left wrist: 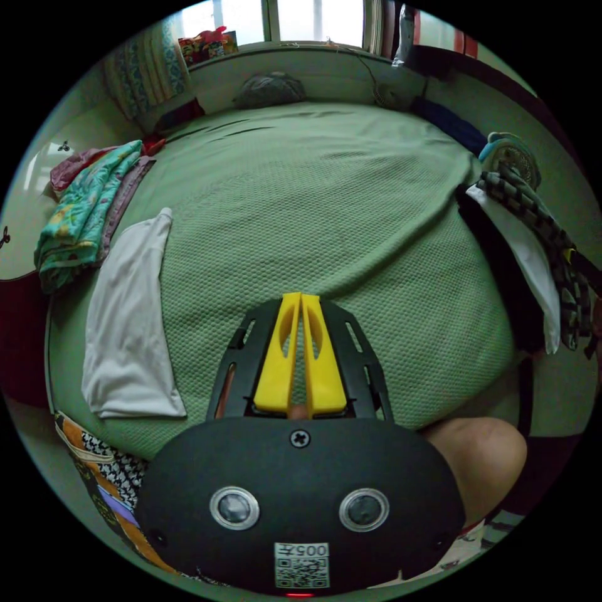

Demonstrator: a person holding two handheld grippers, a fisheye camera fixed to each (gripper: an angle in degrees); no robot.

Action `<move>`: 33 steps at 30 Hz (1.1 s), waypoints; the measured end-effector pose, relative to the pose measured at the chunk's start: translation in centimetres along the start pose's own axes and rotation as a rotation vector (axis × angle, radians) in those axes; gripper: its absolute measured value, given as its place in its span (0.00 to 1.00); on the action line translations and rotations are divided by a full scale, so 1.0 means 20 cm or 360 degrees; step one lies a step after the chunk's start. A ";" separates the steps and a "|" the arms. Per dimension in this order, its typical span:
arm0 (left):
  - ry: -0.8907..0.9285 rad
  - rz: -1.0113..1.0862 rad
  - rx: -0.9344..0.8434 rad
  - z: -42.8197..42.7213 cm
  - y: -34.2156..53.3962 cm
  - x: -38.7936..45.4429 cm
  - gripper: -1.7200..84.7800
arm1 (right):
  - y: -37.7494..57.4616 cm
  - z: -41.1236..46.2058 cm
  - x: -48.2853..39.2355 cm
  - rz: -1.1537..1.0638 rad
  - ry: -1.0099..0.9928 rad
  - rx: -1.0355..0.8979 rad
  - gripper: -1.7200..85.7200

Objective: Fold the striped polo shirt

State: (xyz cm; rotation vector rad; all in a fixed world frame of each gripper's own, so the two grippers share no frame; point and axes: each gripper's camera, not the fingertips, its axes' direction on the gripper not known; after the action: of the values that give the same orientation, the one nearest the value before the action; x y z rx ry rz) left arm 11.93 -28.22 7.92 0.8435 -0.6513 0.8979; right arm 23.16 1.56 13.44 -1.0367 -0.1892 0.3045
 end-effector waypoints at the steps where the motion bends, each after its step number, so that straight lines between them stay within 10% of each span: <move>1: -0.0004 0.0007 -0.0003 0.00 0.00 0.00 0.01 | 0.00 0.01 -0.04 -0.0035 0.0081 0.0020 0.11; 33: 0.0092 -0.0064 -0.0016 -0.02 0.00 -0.50 0.01 | -0.51 -0.16 -0.53 -0.0356 -0.0406 0.0246 0.02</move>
State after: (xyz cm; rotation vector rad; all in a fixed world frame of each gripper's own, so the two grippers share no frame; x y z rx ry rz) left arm 7.15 -31.83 -0.08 0.8158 -0.5863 0.8788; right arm 15.70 -9.54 20.55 -0.8134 -0.5005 0.2428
